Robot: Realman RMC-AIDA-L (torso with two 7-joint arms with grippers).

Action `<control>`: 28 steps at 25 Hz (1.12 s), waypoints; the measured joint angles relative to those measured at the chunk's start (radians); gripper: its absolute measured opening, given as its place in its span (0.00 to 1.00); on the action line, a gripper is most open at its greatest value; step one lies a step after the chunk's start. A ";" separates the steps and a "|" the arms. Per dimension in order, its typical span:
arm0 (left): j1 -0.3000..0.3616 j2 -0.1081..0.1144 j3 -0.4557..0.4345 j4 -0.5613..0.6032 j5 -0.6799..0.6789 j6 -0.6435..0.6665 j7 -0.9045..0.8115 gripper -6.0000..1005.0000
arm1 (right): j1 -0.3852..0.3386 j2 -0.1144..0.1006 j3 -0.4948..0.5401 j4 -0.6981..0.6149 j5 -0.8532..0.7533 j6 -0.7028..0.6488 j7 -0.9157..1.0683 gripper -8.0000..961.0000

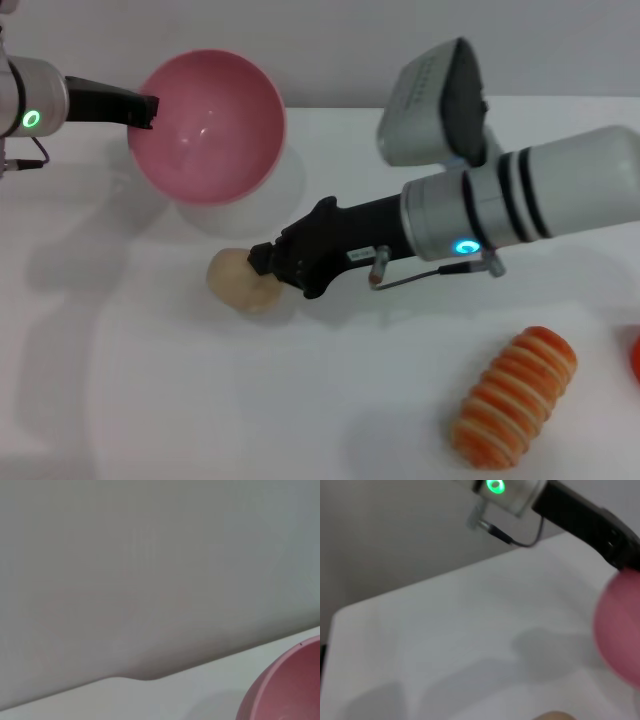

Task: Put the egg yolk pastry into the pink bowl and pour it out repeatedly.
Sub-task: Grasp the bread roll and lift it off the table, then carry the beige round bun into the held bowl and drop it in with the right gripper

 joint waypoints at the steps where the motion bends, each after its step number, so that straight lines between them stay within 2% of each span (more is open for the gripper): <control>1: -0.003 -0.001 0.003 -0.005 0.000 0.000 -0.002 0.10 | -0.011 0.000 0.023 -0.026 -0.014 -0.030 0.000 0.05; 8: -0.022 -0.003 0.029 -0.020 -0.001 0.014 -0.037 0.10 | -0.075 0.002 0.153 -0.213 -0.117 -0.218 0.001 0.06; 14: -0.029 -0.005 0.078 -0.013 -0.003 0.037 -0.073 0.10 | -0.086 0.001 0.279 -0.326 -0.128 -0.328 0.002 0.07; 20: -0.044 -0.007 0.110 -0.007 -0.006 0.082 -0.091 0.10 | -0.090 -0.002 0.392 -0.400 -0.129 -0.368 -0.003 0.08; 24: -0.055 -0.006 0.131 -0.006 -0.048 0.108 -0.091 0.10 | -0.086 -0.002 0.441 -0.398 -0.154 -0.354 -0.009 0.09; 28: -0.070 -0.006 0.136 -0.004 -0.073 0.130 -0.087 0.10 | -0.082 0.000 0.448 -0.373 -0.180 -0.321 -0.025 0.10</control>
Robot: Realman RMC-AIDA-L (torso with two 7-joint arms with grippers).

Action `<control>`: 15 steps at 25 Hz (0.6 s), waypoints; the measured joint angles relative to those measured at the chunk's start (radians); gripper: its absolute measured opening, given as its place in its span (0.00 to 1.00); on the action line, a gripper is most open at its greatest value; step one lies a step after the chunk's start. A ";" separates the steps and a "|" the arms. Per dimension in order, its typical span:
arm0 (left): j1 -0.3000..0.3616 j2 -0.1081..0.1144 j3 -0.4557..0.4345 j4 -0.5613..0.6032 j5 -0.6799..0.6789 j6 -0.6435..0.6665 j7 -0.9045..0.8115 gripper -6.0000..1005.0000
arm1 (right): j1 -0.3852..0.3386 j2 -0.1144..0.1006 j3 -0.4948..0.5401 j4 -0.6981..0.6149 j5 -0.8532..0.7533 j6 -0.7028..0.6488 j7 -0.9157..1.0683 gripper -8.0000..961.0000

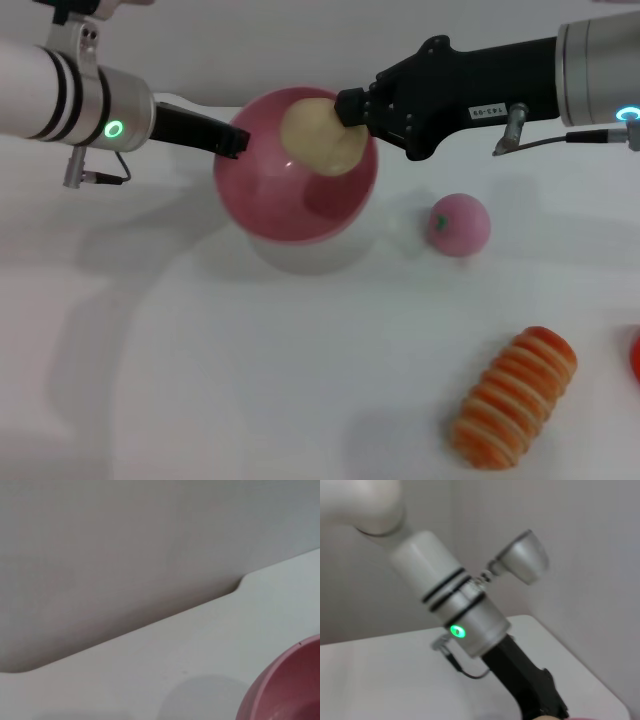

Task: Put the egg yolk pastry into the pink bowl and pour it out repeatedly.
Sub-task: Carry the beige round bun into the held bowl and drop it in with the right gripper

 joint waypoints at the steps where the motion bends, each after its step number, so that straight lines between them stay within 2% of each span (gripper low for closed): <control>1: -0.005 0.000 0.000 0.001 -0.003 0.008 0.001 0.10 | 0.002 0.000 0.000 0.014 -0.002 0.013 -0.007 0.10; 9: -0.029 -0.001 0.014 0.010 -0.009 0.031 -0.004 0.10 | 0.017 0.002 -0.007 0.109 -0.029 0.129 -0.051 0.11; 15: -0.034 0.000 0.014 0.010 -0.008 0.030 -0.004 0.10 | 0.014 0.005 -0.006 0.123 -0.031 0.177 -0.076 0.12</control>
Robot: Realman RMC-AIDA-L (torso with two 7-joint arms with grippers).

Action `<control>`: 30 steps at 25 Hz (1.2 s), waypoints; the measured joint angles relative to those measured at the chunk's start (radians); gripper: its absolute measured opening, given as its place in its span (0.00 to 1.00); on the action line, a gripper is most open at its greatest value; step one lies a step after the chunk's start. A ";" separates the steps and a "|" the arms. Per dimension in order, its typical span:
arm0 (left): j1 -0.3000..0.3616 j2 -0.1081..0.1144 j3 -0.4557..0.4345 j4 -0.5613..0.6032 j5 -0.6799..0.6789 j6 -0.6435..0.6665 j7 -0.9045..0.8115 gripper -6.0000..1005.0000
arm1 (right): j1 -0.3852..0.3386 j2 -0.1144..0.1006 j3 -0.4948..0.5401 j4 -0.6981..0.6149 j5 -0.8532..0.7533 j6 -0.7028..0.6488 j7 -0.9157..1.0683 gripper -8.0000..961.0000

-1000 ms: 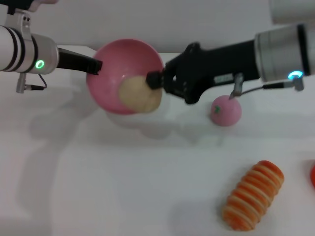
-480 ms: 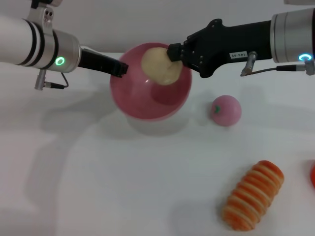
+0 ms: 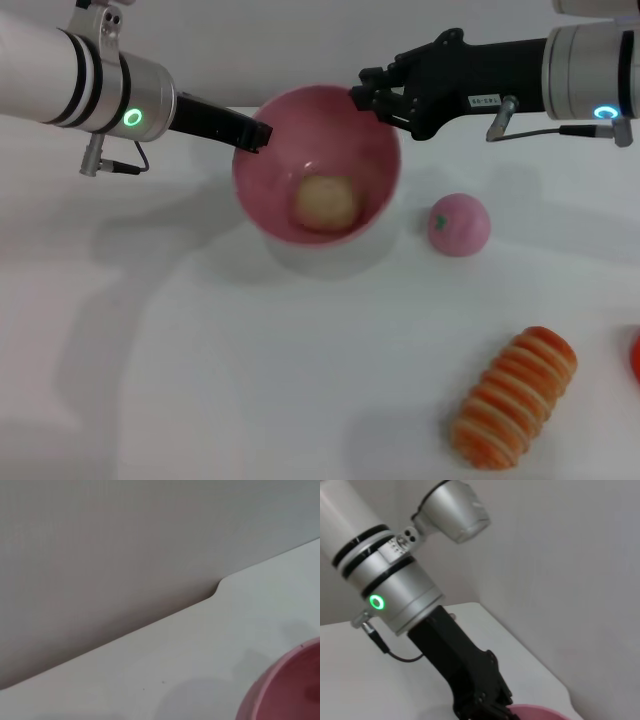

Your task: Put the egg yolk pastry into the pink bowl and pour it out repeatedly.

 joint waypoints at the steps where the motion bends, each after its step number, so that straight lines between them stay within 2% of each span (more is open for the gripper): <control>1: -0.001 0.000 -0.001 0.000 0.000 -0.003 0.000 0.10 | -0.003 0.000 0.003 0.000 0.000 0.004 -0.001 0.14; 9: -0.001 0.000 -0.001 -0.001 0.000 -0.014 0.000 0.10 | -0.032 0.000 0.021 -0.031 0.012 0.042 -0.002 0.30; 12: 0.002 -0.002 0.004 -0.010 -0.007 -0.039 0.000 0.10 | -0.056 0.000 0.042 -0.047 0.066 0.055 -0.032 0.38; 16: 0.016 -0.004 0.031 -0.014 -0.055 -0.076 0.007 0.10 | -0.091 -0.009 0.150 -0.007 0.329 -0.019 -0.181 0.50; 20: 0.028 -0.004 0.056 -0.017 -0.090 -0.110 0.009 0.10 | -0.122 -0.016 0.293 0.112 0.628 -0.155 -0.387 0.50; 25: 0.044 -0.004 0.089 -0.021 -0.131 -0.142 0.009 0.10 | -0.165 -0.019 0.443 0.348 0.984 -0.345 -0.724 0.50; 30: 0.058 -0.004 0.127 -0.022 -0.168 -0.192 0.011 0.10 | -0.189 -0.040 0.570 0.473 1.050 -0.352 -0.810 0.50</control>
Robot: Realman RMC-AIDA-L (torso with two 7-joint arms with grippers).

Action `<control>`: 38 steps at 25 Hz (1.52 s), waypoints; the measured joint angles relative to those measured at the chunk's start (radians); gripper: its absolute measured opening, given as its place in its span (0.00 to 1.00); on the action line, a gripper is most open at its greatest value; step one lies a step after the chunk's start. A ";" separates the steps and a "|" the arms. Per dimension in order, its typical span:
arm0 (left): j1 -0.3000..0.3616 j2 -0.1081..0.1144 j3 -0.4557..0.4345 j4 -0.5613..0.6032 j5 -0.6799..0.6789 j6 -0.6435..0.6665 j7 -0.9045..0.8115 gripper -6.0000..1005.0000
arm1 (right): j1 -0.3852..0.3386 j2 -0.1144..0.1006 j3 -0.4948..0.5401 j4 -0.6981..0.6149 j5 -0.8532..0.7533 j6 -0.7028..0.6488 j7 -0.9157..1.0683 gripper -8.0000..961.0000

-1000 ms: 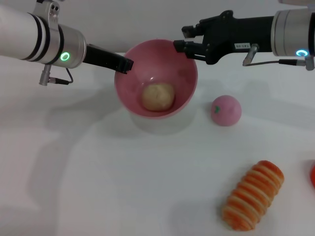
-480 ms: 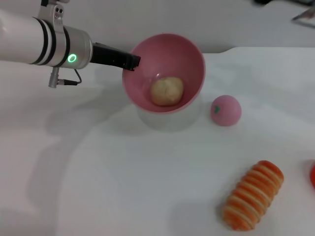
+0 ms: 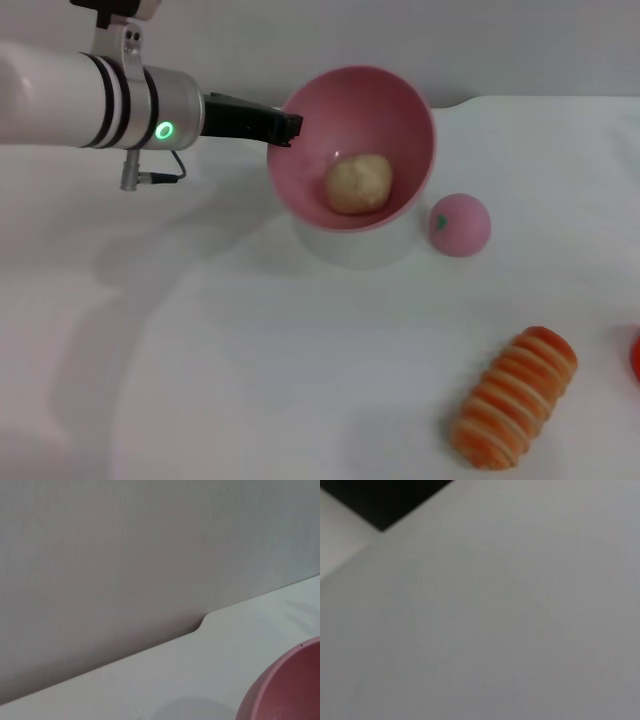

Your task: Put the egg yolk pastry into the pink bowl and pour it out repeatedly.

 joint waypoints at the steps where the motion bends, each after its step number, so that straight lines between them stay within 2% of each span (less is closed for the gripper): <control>1: 0.002 0.000 0.009 0.000 -0.007 -0.010 0.000 0.10 | -0.003 -0.008 0.041 0.041 0.000 0.005 -0.009 0.50; 10: 0.011 -0.001 0.084 -0.002 -0.060 -0.056 0.005 0.11 | -0.004 -0.024 0.103 0.163 0.000 -0.024 -0.107 0.50; 16: 0.017 -0.002 0.105 -0.020 -0.114 -0.078 0.040 0.11 | -0.001 -0.028 0.126 0.176 0.000 -0.016 -0.107 0.50; 20: 0.025 -0.002 0.107 -0.025 -0.135 -0.083 0.062 0.11 | 0.009 -0.012 0.130 0.166 0.005 -0.001 -0.110 0.50; 26: 0.038 -0.001 0.109 -0.026 -0.143 -0.089 0.070 0.11 | 0.068 0.029 0.121 0.138 0.007 0.048 -0.128 0.50; 31: 0.057 -0.001 0.116 -0.027 -0.145 -0.084 0.081 0.11 | 0.119 0.037 0.099 0.164 0.004 0.051 -0.126 0.50; 38: 0.070 -0.002 0.121 -0.028 -0.152 -0.104 0.104 0.11 | 0.188 0.034 0.050 0.203 -0.001 0.121 -0.184 0.50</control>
